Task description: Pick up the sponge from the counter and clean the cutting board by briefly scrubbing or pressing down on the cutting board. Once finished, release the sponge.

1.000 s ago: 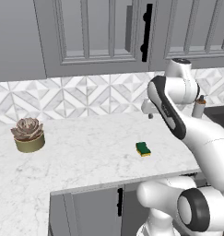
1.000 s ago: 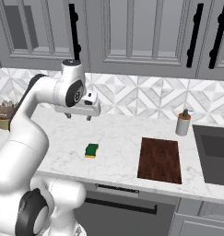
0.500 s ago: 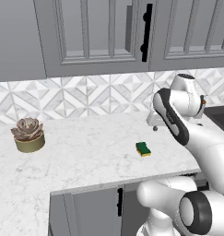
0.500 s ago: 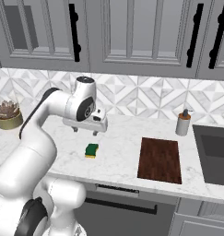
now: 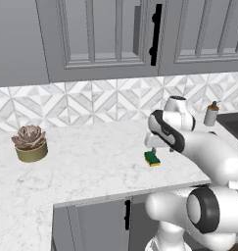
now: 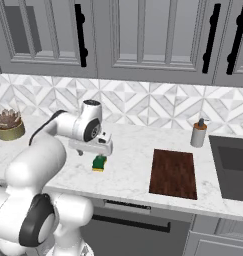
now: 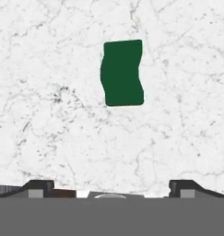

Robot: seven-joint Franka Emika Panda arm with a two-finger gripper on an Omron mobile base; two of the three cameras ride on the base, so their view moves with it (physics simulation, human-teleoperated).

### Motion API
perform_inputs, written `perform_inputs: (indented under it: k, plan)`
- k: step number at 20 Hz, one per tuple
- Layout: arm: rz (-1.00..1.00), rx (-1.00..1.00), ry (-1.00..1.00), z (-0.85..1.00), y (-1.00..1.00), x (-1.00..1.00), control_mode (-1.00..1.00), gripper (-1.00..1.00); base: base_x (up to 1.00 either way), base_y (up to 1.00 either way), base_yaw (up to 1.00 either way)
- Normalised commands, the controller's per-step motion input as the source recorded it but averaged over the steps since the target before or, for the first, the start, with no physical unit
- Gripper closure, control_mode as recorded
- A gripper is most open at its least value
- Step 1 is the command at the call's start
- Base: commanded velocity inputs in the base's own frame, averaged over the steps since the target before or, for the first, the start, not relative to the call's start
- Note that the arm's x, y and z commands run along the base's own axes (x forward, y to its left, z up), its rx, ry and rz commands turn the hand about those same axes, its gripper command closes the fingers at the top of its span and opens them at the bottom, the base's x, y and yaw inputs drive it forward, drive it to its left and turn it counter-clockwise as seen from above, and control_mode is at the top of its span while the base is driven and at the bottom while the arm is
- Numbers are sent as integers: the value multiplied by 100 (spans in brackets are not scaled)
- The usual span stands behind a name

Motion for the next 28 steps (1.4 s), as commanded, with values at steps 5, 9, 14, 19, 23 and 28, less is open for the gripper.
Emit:
perform_inputs:
  k: [5,9,14,19,23,28]
  plan:
    - [0,-2,2,-52,4,27,-100,-100,0,0,0]
    - [0,-16,0,-51,2,29,-100,-100,0,0,0]
    - [0,-13,3,-32,2,23,-100,-100,0,0,0]
    - [0,0,0,-27,0,20,-100,-100,0,0,0]
    - [0,0,0,-23,0,18,-100,-100,0,0,0]
    - [0,0,0,-28,0,13,-100,-100,0,0,0]
